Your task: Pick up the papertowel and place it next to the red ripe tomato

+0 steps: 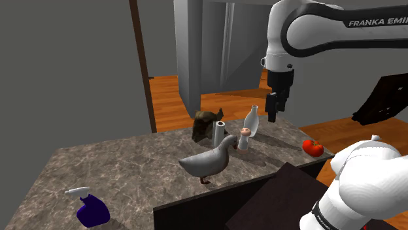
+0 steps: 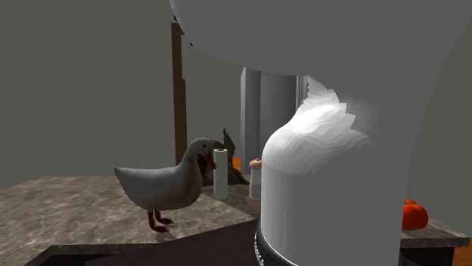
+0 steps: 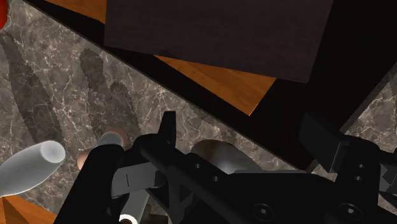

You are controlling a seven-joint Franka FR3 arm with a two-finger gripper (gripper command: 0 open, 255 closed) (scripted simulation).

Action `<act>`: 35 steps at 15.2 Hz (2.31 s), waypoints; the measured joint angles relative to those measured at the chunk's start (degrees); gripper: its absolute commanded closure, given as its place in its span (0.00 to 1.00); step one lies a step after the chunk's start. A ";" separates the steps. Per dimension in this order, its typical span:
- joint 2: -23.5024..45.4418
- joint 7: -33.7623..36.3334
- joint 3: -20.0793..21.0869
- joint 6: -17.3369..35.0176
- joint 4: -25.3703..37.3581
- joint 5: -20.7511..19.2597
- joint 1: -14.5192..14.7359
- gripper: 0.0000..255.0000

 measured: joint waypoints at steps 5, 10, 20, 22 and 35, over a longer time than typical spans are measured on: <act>4.73 -0.71 -0.85 5.72 -0.67 -0.95 -0.69 0.00; 14.37 -1.83 -2.29 15.03 0.34 -2.38 -1.87 0.00; 35.17 -3.97 -4.89 29.82 7.86 -4.11 -3.86 0.00; 39.65 -4.52 -5.36 31.73 10.75 -4.18 -4.24 0.00; 67.52 -7.26 -6.64 39.22 33.00 -2.87 -6.58 0.00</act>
